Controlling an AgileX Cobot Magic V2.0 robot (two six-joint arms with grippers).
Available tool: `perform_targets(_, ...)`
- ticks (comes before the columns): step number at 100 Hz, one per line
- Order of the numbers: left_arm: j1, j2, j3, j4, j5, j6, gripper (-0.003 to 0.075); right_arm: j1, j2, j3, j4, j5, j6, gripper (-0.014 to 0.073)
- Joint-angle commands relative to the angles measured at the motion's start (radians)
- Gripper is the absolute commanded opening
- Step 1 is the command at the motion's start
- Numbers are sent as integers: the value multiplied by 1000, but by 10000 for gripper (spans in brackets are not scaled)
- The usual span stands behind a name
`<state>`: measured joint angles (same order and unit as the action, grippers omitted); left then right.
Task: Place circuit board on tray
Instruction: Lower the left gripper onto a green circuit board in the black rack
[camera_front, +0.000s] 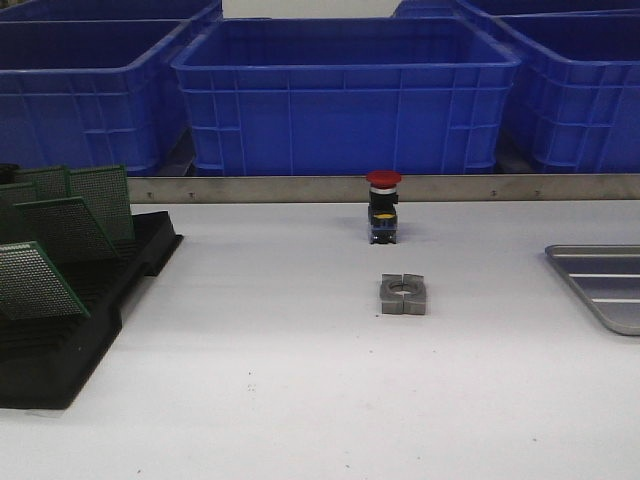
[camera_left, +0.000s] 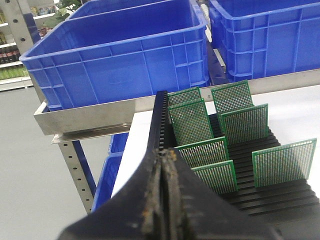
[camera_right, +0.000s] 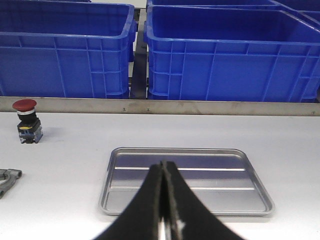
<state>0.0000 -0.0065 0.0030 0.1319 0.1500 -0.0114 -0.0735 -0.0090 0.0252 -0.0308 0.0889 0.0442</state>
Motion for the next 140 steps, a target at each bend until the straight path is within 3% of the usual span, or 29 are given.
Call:
perform_targets(1,-6,-27,20,0,-86,-5,-20,-1,-23,1,-9,-78,-2,-61)
perform_targets(32,-6,-27,20,-25,-95,-7,-20,-1,-23,1,-9,-78,-2,-61)
perform_targets(44,-6,-27,20,-140,-150,-13,-20,-1,-23,1,-9,-78,-2,-61)
perform_targets(65,-6,-27,-5,-151,-229,-13,-20,-1,-23,1,-9,-78,-2,-61)
perform_targets(99,24,58,-296,-152,85,-13,-20,-1,-23,1,-9,-78,-2,-61)
perform_targets(140,54,504,-673,-124,521,-13,-20,-1,-23,1,-9,-78,-2,-61)
